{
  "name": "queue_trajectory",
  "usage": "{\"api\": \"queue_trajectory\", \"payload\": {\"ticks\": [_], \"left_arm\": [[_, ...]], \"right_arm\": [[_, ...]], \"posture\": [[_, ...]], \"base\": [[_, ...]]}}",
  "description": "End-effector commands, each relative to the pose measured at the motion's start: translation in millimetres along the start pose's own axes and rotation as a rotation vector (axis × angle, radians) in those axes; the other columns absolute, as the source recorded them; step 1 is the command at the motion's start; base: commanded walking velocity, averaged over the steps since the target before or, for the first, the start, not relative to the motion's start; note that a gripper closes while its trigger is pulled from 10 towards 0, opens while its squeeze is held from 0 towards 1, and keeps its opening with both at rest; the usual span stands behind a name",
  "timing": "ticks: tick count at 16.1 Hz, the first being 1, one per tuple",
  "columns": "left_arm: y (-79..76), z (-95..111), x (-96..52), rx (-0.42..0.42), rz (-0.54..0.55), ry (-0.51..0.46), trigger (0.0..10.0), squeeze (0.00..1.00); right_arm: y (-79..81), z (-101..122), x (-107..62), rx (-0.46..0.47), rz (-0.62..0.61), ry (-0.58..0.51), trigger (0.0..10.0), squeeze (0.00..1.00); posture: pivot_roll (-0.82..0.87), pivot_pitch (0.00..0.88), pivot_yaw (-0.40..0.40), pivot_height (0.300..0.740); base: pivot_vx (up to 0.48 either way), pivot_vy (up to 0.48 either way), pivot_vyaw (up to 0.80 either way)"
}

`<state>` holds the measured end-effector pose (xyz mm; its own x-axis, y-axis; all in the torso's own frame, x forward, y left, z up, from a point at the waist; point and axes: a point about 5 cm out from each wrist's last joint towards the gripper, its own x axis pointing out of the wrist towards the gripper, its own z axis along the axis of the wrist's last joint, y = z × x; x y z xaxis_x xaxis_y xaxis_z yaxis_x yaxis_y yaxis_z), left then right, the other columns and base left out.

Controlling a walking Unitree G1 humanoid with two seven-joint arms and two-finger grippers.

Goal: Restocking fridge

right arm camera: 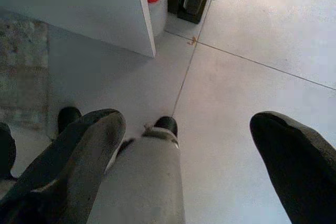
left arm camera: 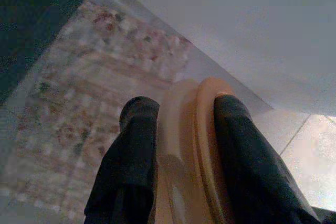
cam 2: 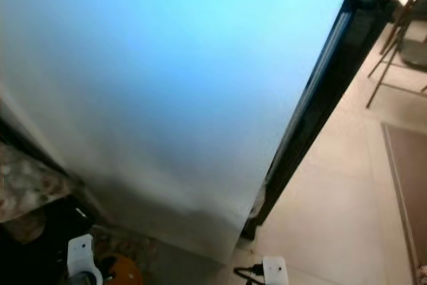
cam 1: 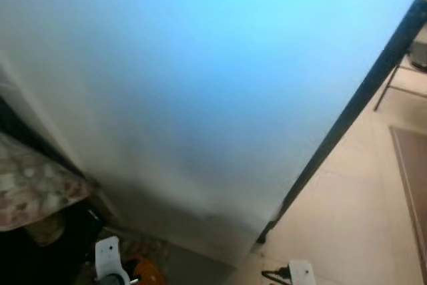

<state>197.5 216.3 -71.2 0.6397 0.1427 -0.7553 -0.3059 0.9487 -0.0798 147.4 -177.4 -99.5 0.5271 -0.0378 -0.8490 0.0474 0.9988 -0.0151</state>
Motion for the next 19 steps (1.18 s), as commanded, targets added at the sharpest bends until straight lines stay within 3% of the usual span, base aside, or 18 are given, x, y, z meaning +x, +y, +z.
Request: {"api": "queue_trajectory", "payload": {"ticks": [1, 5, 10, 19], "left_arm": [[-3.0, -6.1, -0.8, -0.007, -0.005, 0.015, 10.0, 0.0], [-2.6, -7.1, -1.0, 0.004, -0.005, 0.022, 10.0, 0.0], [-1.3, -8.3, -1.3, 0.007, -0.003, 0.026, 10.0, 0.0], [-2.4, -9.1, -1.4, 0.011, -0.007, 0.028, 10.0, 0.0]], "right_arm": [[-6.4, -7.4, -1.8, 0.02, -0.026, 0.024, 10.0, 0.0], [-6.2, -8.1, -1.8, 0.022, -0.023, 0.032, 10.0, 0.0], [-5.9, -10.1, -2.1, 0.016, -0.024, 0.042, 10.0, 0.0], [-5.7, -9.5, -2.0, 0.014, -0.016, 0.038, 10.0, 0.0]], "posture": [[0.01, 0.032, 0.005, 0.74], [0.01, 0.033, 0.004, 0.74], [0.01, 0.018, 0.008, 0.74], [0.02, 0.029, 0.006, 0.74]], "base": [[0.0, 0.0, 0.0], [0.0, 0.0, -0.1], [0.0, 0.0, -0.8], [0.0, -0.108, 0.0]]}}
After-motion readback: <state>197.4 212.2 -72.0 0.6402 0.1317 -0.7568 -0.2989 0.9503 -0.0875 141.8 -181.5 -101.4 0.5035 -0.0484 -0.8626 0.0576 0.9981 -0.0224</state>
